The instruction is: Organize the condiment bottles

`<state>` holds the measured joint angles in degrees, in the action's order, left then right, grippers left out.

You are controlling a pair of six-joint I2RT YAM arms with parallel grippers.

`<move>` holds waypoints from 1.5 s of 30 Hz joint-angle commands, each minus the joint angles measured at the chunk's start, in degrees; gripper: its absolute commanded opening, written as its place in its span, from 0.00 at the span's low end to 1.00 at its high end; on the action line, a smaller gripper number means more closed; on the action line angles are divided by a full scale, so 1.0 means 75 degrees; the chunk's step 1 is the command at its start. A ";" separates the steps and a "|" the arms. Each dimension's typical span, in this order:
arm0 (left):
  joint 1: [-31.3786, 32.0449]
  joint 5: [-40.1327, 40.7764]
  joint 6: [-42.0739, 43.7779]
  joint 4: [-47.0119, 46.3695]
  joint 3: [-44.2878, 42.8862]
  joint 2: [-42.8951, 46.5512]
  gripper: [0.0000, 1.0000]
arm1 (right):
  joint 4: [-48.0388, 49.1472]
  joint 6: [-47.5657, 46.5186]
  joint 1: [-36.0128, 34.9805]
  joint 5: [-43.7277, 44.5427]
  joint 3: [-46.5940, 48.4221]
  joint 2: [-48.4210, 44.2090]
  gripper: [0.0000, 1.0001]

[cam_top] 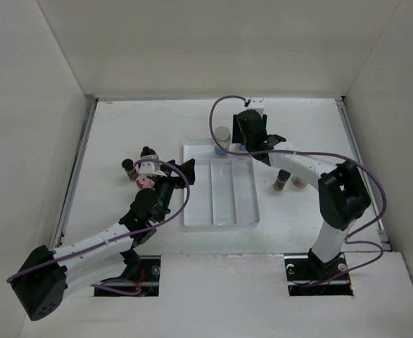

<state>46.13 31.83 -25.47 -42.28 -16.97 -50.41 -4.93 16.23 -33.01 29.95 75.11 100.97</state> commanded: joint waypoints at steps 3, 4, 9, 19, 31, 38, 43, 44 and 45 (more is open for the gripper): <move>-0.0063 -0.0061 -0.0060 -0.0444 0.0036 0.0124 0.72 | 0.0669 0.0355 -0.0021 0.0096 0.0228 0.0049 0.73; -0.0063 -0.0061 -0.0060 -0.0444 0.0036 0.0112 0.72 | 0.0634 0.0367 -0.0045 0.0119 0.0216 0.0061 0.78; -0.0051 -0.0061 -0.0060 -0.0444 0.0025 0.0101 0.72 | 0.0236 0.0449 -0.0033 0.0458 0.0111 -0.0430 0.89; 0.0007 -0.0061 -0.0072 -0.0444 0.0013 0.0042 0.72 | -0.0104 0.1350 0.1183 0.1606 -0.2664 -0.3557 0.92; 0.0031 -0.0061 -0.0096 -0.0409 0.0048 0.0194 0.73 | -0.0947 0.1972 0.2298 0.1431 -0.4166 -0.4545 1.00; 0.0066 -0.0073 -0.0131 -0.0421 0.0060 0.0171 0.73 | -0.0995 0.2394 0.2557 0.1210 -0.4682 -0.4112 1.00; 0.0066 -0.0084 -0.0142 -0.0421 0.0060 0.0183 0.73 | -0.0376 0.2571 0.2568 0.0928 -0.4847 -0.3865 0.82; 0.0066 -0.0084 -0.0142 -0.0421 0.0060 0.0183 0.73 | -0.0188 0.2513 0.2568 0.0963 -0.4847 -0.3865 0.74; 0.0066 -0.0084 -0.0142 -0.0421 0.0060 0.0183 0.73 | -0.0024 0.2431 0.2591 0.1021 -0.4812 -0.3853 0.68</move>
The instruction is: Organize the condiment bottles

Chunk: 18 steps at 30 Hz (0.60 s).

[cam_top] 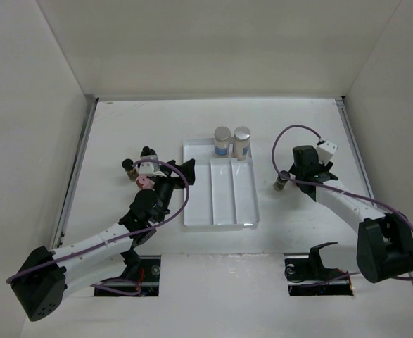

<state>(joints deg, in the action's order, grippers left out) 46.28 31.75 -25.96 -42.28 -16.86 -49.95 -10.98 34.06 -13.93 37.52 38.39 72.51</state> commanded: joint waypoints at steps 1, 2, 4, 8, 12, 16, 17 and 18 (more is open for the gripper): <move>0.0046 -0.0073 -0.0078 -0.0421 0.0045 0.0121 0.73 | 0.0866 -0.0029 0.0082 0.0083 0.0154 -0.0059 0.61; 0.0046 -0.0073 -0.0078 -0.0421 0.0045 0.0121 0.73 | 0.0925 -0.0100 0.0094 0.0188 0.0201 -0.0117 0.56; 0.0046 -0.0073 -0.0078 -0.0421 0.0057 0.0121 0.73 | 0.0960 -0.0252 0.0059 0.0644 0.0295 -0.0443 0.50; 0.0046 -0.0073 -0.0078 -0.0444 0.0057 0.0075 0.73 | 0.1042 -0.0942 -0.0128 0.1266 0.0564 -0.1450 0.51; 0.0046 -0.0073 -0.0078 -0.0444 0.0057 0.0075 0.73 | 0.0926 -0.1506 -0.0455 0.1267 0.1044 -0.2284 0.51; 0.0022 -0.0073 -0.0078 -0.0444 0.0057 0.0051 0.73 | 0.0773 -0.1916 -0.1426 0.1174 0.1758 -0.2286 0.50; 0.0011 -0.0073 -0.0078 -0.0444 0.0057 0.0051 0.73 | 0.0773 -0.2010 -0.1754 0.1127 0.1946 -0.2146 0.50; 0.0010 -0.0073 -0.0078 -0.0444 0.0057 0.0051 0.73 | 0.0819 -0.2069 -0.2024 0.1092 0.2075 -0.2029 0.50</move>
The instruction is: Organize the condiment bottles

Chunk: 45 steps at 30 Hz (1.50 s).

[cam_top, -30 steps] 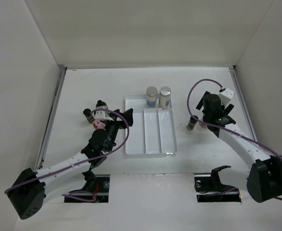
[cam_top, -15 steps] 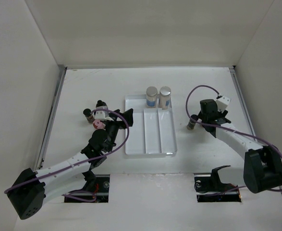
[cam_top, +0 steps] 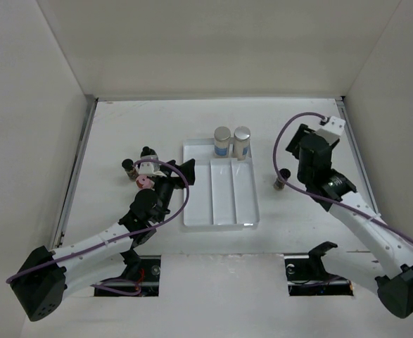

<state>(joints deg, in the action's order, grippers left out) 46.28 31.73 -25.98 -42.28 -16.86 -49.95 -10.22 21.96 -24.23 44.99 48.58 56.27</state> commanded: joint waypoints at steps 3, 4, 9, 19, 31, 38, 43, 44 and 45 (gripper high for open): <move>-0.0048 -0.0058 -0.0075 -0.0421 0.0057 0.0086 0.73 | 0.0998 -0.0431 -0.1659 -0.0139 0.1092 0.0815 0.51; -0.0048 -0.0035 -0.0075 -0.0409 0.0057 0.0098 0.73 | 0.1173 -0.0408 -0.1929 -0.0198 0.1163 0.1084 0.51; -0.0083 -0.0023 -0.0075 -0.0409 0.0080 0.0052 0.73 | 0.1924 -0.0221 -0.2797 -0.0584 0.1421 0.2502 0.51; -0.0107 -0.0046 -0.0122 -0.0456 0.0057 -0.0160 0.73 | 0.2522 0.0177 -0.2963 -0.0713 0.1036 0.3758 0.52; -0.0130 -0.0058 -0.0146 -0.0503 0.0057 -0.0265 0.73 | 0.2827 0.0764 -0.2623 -0.0643 0.0168 0.3982 0.53; -0.0130 -0.0058 -0.0157 -0.0503 0.0057 -0.0277 0.73 | 0.2874 0.0963 -0.2517 -0.0890 0.0074 0.4310 0.75; -0.0130 -0.0070 -0.0157 -0.0503 0.0057 -0.0277 0.73 | 0.2641 0.0811 -0.2541 -0.0972 0.0168 0.3773 0.97; -0.0130 -0.0070 -0.0157 -0.0503 0.0057 -0.0277 0.73 | 0.2547 0.0765 -0.2541 -0.0925 0.0156 0.3527 0.98; -0.0130 -0.0070 -0.0157 -0.0503 0.0057 -0.0265 0.73 | 0.2407 0.0752 -0.2541 -0.0890 0.0063 0.3177 0.99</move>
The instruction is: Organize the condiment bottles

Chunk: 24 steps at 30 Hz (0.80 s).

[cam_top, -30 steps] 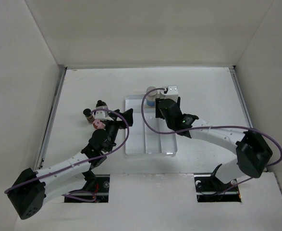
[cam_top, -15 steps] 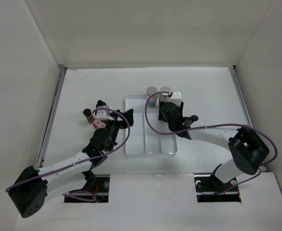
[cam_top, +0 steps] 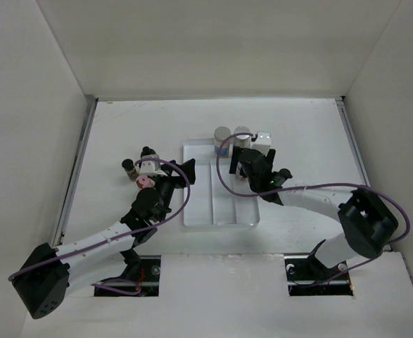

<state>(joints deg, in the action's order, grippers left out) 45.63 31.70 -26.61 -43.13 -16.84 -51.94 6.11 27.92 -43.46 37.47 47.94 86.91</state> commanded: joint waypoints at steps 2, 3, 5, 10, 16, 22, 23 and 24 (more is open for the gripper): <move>-0.0043 -0.0067 -0.0073 -0.0389 0.0054 0.0012 0.73 | 0.0019 -0.0043 0.0070 0.0252 -0.0144 -0.1576 0.99; -0.0031 -0.0067 -0.0085 -0.0389 0.0054 0.0023 0.73 | -0.0087 -0.0032 0.0140 0.0346 -0.0297 -0.1859 0.99; -0.0019 -0.0067 -0.0085 -0.0389 0.0054 0.0023 0.73 | -0.0484 0.0038 0.0374 0.0604 -0.0672 -0.2562 0.99; 0.0004 -0.0067 -0.0085 -0.0401 0.0054 0.0035 0.73 | -0.1820 0.0425 0.1603 0.0817 -0.1224 -0.3315 0.98; 0.0004 -0.0067 -0.0085 -0.0401 0.0042 0.0023 0.73 | -0.2127 0.0425 0.2051 -0.0132 -0.1096 -0.2496 0.98; 0.0004 -0.0067 -0.0085 -0.0401 0.0042 0.0023 0.73 | -0.1752 0.0437 0.2016 -0.0297 -0.0944 -0.1757 0.77; -0.0007 -0.0067 -0.0085 -0.0401 0.0042 0.0035 0.73 | -0.1740 0.0437 0.2016 -0.0286 -0.0932 -0.1675 0.68; -0.0008 -0.0067 -0.0085 -0.0401 0.0054 0.0035 0.73 | -0.1752 0.0449 0.2016 -0.0274 -0.0908 -0.1616 0.59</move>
<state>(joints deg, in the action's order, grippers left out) 45.65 31.68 -26.81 -43.13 -16.84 -51.92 -8.58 30.39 -28.18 35.99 39.35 74.22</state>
